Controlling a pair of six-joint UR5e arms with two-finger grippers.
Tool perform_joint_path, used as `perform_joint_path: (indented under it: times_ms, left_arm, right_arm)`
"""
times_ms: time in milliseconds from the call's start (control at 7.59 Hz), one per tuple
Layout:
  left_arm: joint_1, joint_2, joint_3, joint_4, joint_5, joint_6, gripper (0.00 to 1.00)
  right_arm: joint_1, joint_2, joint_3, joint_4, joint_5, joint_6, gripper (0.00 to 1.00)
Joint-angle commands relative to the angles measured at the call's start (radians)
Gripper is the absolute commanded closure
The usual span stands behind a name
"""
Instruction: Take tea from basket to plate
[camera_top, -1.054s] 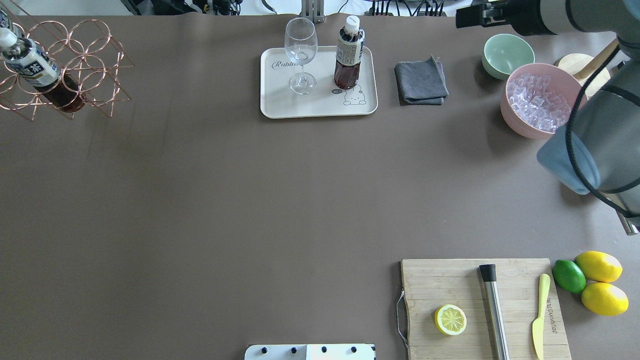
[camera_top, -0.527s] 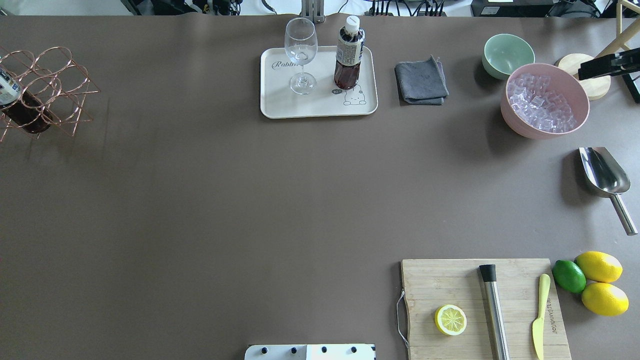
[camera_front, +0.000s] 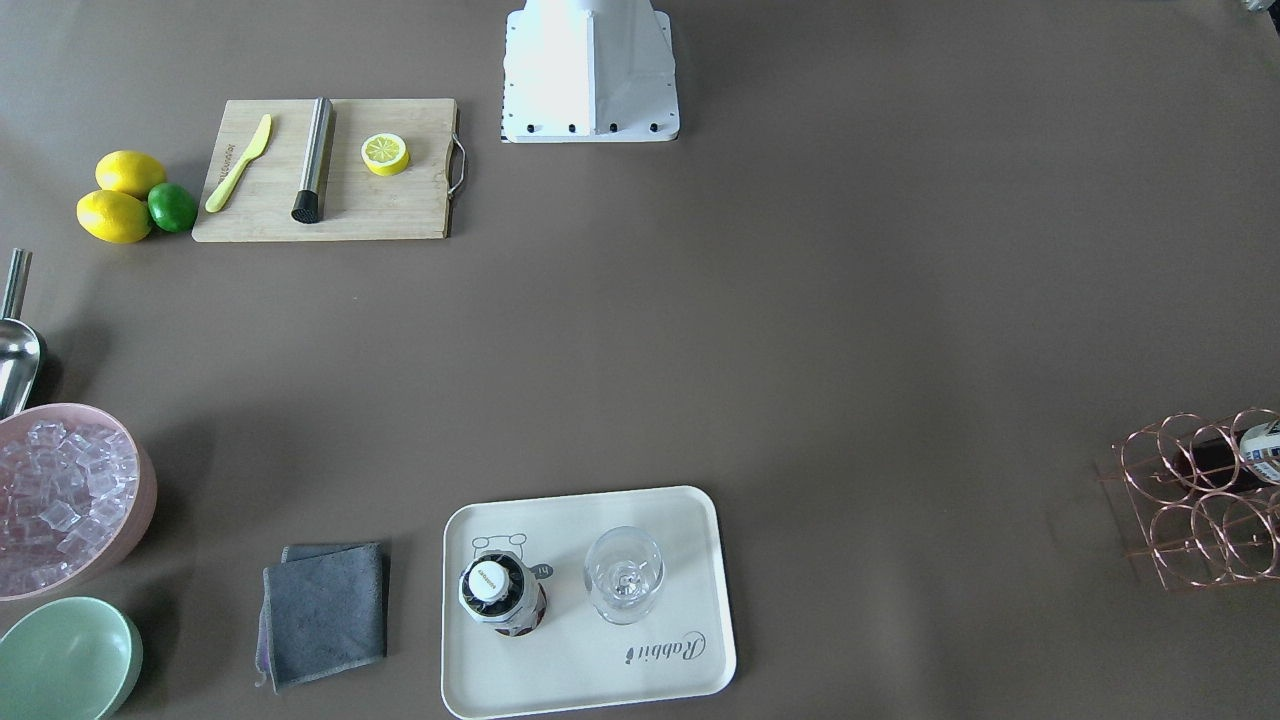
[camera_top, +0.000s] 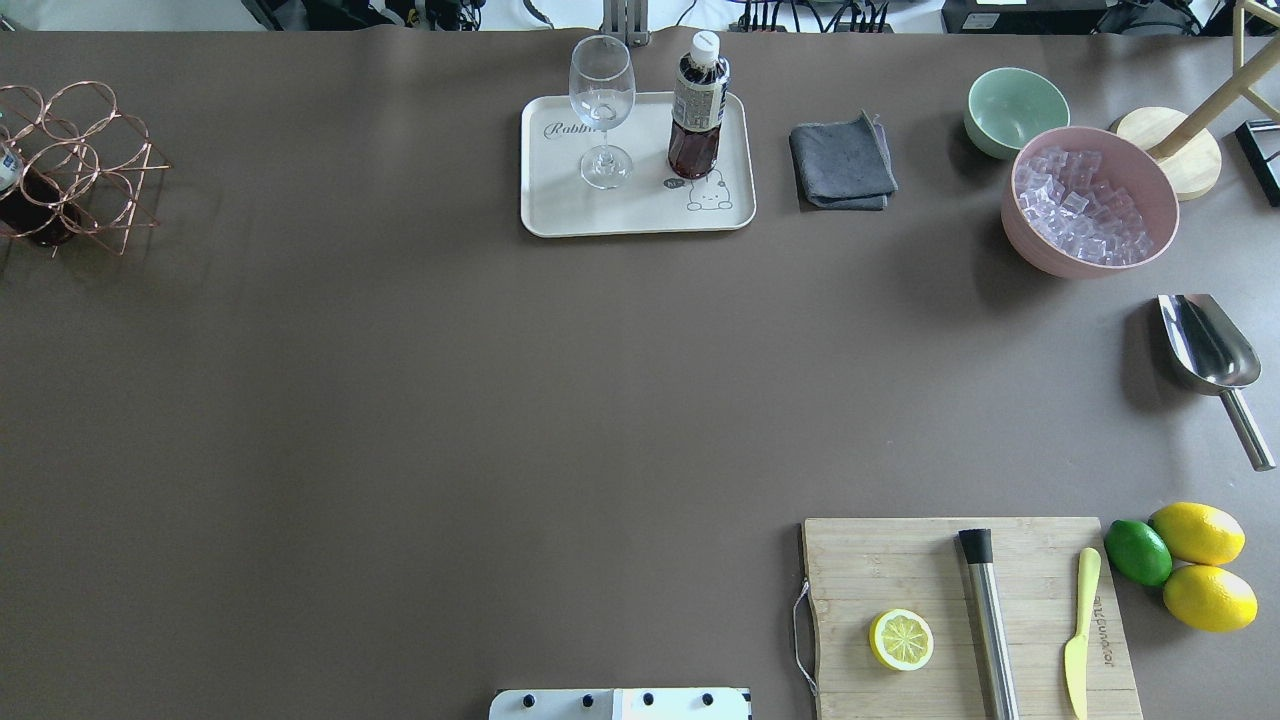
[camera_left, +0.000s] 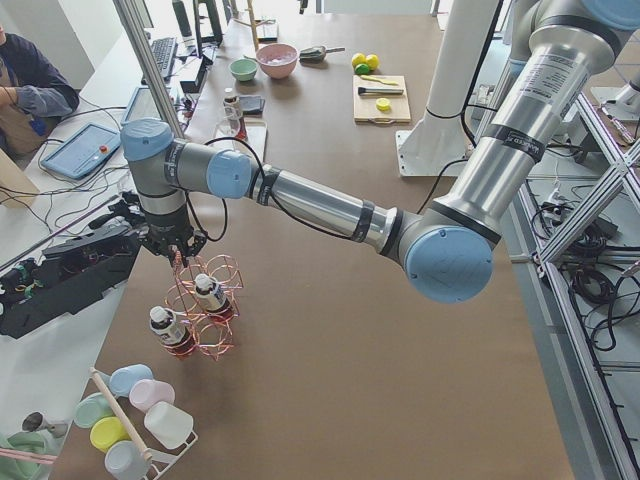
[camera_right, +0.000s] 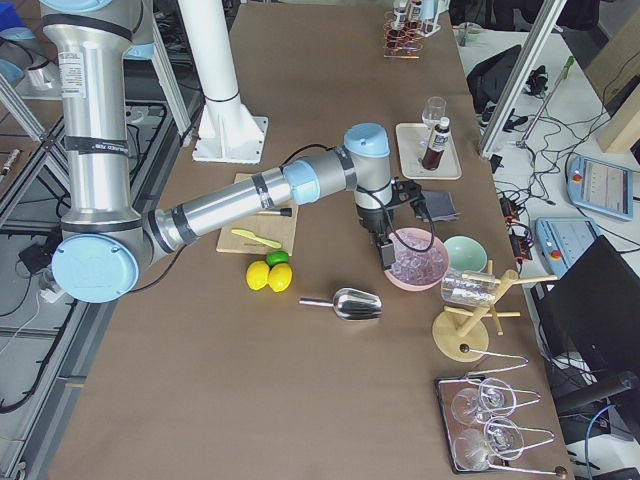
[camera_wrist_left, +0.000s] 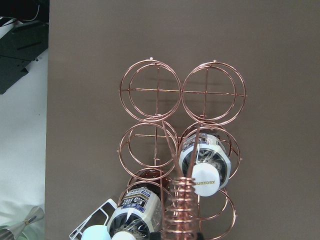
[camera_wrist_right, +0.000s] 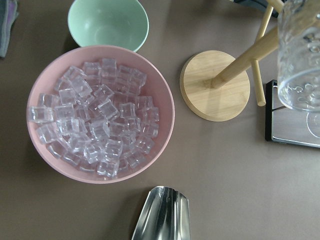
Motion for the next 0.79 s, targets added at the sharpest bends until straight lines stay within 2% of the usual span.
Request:
perform_joint_path:
  times_ms: [0,263,395,659]
  left_arm:
    - [0.008,-0.01,0.076,-0.077,0.005,0.002,1.0]
    - [0.008,-0.008,0.087,-0.09,0.005,0.0,1.0]
    - [0.008,-0.007,0.087,-0.09,0.005,0.0,1.0]
    - [0.008,-0.008,0.078,-0.088,0.005,-0.001,1.0]
  right_arm:
    - [0.145,-0.089,-0.145,-0.01,0.187,-0.119,0.0]
    - [0.174,-0.06,-0.254,-0.009,0.281,-0.107,0.0]
    - [0.165,-0.025,-0.258,-0.013,0.286,-0.08,0.0]
    - [0.158,-0.032,-0.259,-0.01,0.289,-0.038,0.0]
